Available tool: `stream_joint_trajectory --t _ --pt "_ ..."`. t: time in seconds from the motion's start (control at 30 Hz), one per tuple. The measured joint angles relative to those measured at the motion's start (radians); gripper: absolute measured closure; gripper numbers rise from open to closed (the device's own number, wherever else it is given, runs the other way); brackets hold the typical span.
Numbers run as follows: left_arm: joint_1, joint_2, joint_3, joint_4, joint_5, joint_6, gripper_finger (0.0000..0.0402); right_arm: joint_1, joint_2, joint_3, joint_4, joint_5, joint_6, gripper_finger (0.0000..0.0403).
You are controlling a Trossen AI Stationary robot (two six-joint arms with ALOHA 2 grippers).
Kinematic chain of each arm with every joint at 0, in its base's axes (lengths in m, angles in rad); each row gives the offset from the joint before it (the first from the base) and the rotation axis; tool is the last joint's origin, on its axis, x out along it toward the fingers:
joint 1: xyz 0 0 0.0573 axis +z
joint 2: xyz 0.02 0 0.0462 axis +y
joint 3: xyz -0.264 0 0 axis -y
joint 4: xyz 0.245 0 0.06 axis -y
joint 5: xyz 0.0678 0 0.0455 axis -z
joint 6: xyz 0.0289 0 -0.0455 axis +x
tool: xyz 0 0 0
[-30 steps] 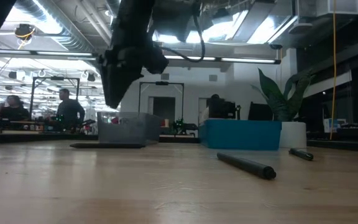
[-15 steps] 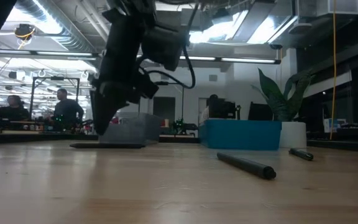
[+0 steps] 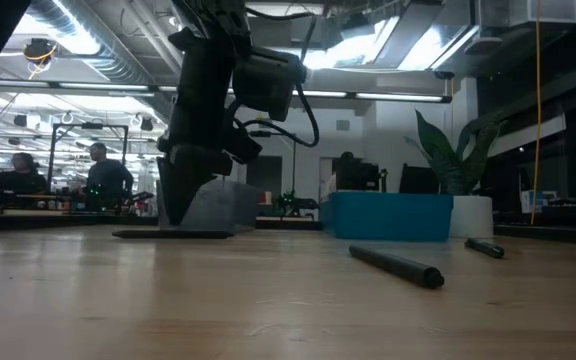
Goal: Sort pens & pencils
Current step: Put the top left black pen into the gray bin
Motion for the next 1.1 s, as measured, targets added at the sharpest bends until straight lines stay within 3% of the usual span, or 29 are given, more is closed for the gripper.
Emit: stream_joint_trajectory --t 0.4,0.77,1.1 --pt "0.021 0.0 -0.003 0.038 -0.006 0.05 0.0292 0.0 0.0 0.0 0.008 0.0 0.0 0.0325" --pt "0.025 -0.008 -0.126 0.118 0.05 0.015 0.0292 0.0 0.0 0.0 0.022 0.0 -0.005 0.0325" --pt "0.022 -0.003 -0.109 0.123 0.062 0.035 0.0301 0.0 0.0 0.0 0.038 0.0 -0.007 0.0325"
